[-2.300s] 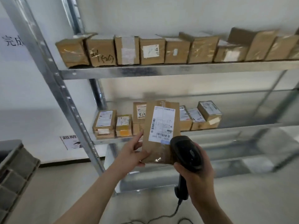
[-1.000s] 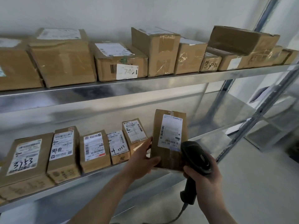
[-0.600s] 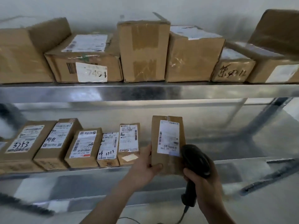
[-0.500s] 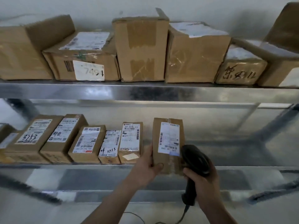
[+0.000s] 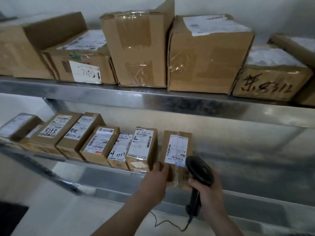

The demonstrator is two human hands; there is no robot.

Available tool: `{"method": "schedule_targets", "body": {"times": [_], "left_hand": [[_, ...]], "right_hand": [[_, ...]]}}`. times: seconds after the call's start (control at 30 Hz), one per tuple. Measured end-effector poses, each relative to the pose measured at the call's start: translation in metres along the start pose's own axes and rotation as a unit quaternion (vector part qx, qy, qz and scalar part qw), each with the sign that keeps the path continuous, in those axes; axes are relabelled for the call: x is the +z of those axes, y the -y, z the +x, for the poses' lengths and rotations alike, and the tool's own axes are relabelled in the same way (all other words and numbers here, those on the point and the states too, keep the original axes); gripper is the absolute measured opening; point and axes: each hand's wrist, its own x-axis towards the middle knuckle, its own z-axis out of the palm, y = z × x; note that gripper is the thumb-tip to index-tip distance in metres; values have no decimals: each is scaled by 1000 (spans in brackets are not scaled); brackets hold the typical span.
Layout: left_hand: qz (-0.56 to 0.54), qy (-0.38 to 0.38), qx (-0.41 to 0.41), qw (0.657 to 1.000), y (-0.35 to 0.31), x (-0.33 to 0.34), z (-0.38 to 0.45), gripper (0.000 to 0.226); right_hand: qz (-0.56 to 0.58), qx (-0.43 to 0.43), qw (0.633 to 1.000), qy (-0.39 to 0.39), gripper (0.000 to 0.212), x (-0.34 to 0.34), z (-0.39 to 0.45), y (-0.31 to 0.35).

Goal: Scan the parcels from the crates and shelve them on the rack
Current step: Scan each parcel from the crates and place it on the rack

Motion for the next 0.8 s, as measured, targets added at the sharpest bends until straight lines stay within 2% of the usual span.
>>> {"method": "schedule_targets", "body": {"times": [0.13,0.27,0.8], "left_hand": [[142,-61,12,988,-9,-10,6,46],[219,-100,19,970,-11,-18,16,34],[245,-104,6,964,-10,-24,19,24]], "right_hand": [[4,8,999,31,61,6,6,5],[9,5,999,50,57,11,14,7],[-23,-34,994,98,59,17,21,14]]}}
